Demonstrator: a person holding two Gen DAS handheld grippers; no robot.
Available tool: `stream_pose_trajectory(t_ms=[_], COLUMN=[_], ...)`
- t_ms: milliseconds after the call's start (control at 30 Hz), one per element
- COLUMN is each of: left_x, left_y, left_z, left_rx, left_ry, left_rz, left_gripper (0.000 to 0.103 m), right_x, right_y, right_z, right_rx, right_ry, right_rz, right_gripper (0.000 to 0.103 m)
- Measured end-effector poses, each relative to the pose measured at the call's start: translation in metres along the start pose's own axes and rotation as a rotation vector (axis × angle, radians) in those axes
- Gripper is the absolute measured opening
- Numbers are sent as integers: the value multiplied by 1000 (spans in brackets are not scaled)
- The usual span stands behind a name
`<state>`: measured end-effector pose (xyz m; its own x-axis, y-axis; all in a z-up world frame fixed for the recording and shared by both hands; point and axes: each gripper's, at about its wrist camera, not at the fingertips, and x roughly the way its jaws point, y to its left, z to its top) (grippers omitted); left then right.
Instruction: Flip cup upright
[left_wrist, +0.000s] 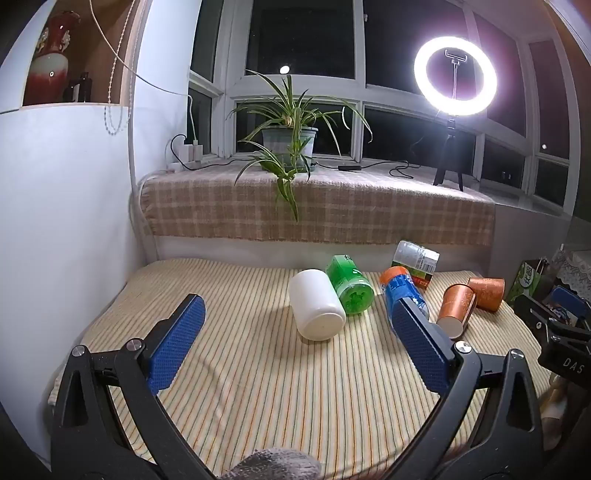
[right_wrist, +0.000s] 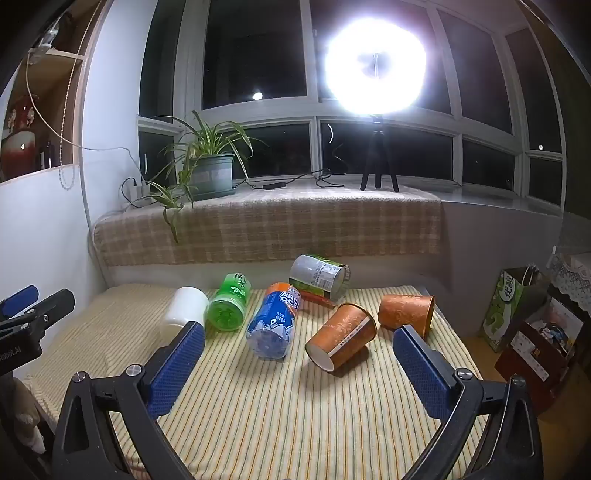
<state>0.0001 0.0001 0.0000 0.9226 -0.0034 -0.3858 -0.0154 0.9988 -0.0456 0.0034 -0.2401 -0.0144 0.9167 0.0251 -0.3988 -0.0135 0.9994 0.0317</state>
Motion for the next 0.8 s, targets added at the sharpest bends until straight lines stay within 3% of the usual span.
stream_pose_trajectory(t_ms=[800], left_x=[-1], left_y=[0], left_z=[-2], left_rx=[-3], left_ry=[3], left_rz=[5], left_gripper=[102], right_x=[3], right_y=[-2], right_z=[1], right_rx=[2], right_ry=[2], right_rz=[-9], right_gripper=[103])
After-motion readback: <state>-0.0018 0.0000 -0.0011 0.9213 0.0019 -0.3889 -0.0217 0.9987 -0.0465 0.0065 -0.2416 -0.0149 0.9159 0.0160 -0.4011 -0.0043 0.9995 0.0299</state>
